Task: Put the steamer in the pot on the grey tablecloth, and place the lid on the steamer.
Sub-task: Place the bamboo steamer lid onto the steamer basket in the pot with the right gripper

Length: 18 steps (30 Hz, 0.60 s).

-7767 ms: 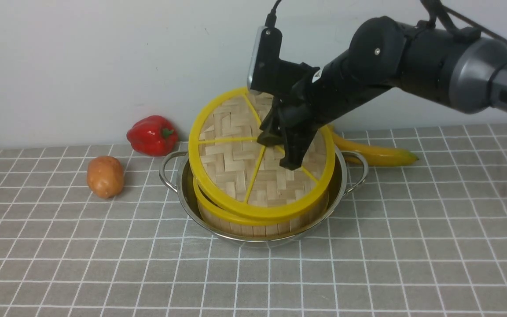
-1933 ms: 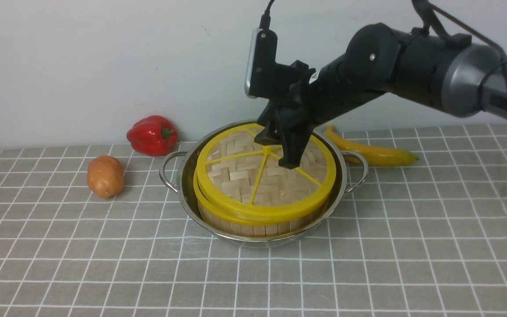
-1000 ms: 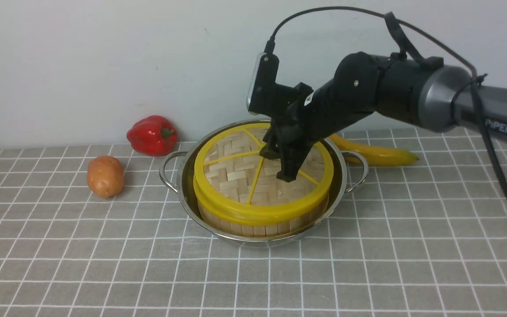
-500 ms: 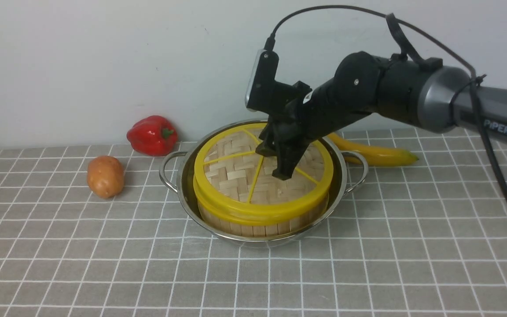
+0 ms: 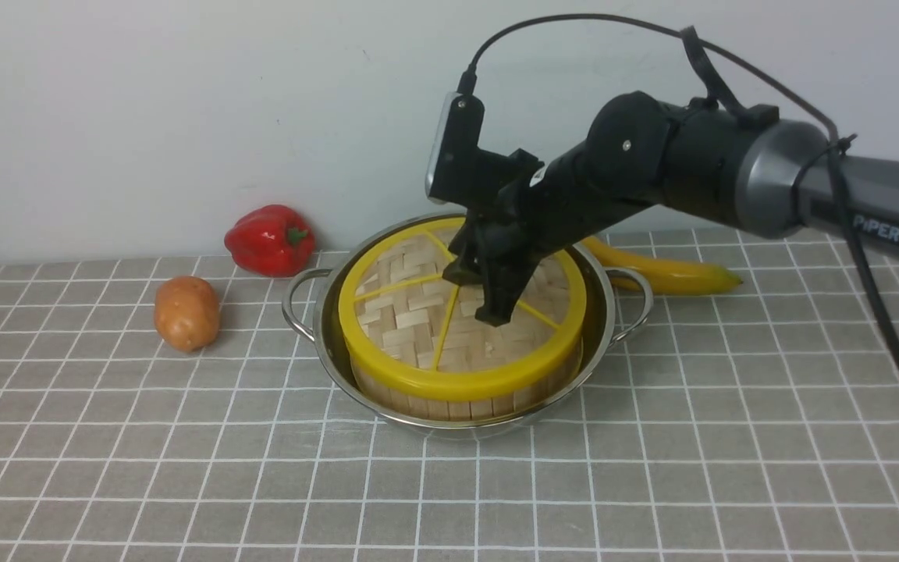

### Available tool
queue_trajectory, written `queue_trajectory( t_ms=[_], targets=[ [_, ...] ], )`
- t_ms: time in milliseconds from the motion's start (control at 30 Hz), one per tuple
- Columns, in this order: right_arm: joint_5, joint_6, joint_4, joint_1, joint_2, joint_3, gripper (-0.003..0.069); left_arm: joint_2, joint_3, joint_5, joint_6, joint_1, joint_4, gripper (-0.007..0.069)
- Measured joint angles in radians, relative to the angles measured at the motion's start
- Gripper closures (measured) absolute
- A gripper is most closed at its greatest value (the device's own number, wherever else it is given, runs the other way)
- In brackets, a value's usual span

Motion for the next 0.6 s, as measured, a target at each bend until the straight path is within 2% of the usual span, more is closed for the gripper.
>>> queue_trajectory(
  t_ms=[600],
  targets=[
    [-0.054,-0.039,0.000,0.004,0.002,0.000,0.0440,0.000,0.000,0.000,0.000,0.000,0.000,0.0382]
  ],
)
